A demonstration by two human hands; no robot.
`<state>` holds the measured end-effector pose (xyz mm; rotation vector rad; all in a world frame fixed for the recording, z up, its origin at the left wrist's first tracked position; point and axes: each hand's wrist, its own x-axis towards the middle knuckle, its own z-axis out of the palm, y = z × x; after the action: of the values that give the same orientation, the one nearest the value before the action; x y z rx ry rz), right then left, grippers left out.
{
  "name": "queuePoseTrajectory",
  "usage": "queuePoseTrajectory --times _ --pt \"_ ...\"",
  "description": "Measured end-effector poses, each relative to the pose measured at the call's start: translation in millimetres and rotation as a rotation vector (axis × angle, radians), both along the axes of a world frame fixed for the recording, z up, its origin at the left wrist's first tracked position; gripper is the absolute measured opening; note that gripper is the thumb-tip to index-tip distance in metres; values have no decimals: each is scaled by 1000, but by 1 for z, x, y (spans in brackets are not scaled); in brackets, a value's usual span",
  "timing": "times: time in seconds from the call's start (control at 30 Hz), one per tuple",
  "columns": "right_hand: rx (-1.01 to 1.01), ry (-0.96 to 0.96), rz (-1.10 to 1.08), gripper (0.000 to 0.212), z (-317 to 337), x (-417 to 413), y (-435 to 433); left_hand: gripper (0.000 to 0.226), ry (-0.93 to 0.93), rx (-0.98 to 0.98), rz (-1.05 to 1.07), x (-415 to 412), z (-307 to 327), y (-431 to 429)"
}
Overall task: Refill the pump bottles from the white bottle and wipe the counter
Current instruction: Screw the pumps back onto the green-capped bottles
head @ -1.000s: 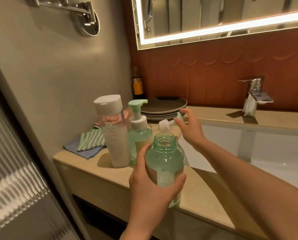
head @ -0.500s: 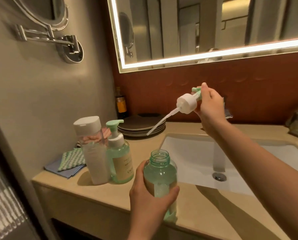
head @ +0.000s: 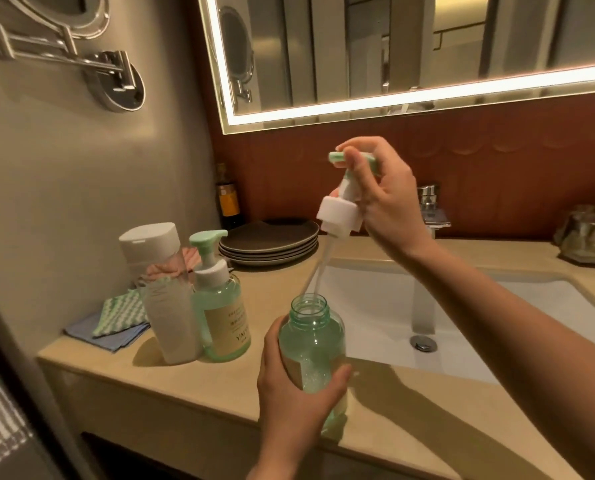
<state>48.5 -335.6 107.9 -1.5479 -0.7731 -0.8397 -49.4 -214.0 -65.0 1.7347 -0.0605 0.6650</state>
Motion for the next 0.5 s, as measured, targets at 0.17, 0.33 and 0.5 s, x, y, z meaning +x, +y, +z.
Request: queuePoseTrajectory --times 0.17,0.33,0.5 --pt "-217 -45 144 20 -21 -13 22 87 8 99 43 11 -2 7" --pt "-311 -102 111 34 -38 -9 30 86 8 167 27 19 -3 13" --pt "-300 -138 194 25 -50 -4 31 81 4 204 66 20 -7 14"
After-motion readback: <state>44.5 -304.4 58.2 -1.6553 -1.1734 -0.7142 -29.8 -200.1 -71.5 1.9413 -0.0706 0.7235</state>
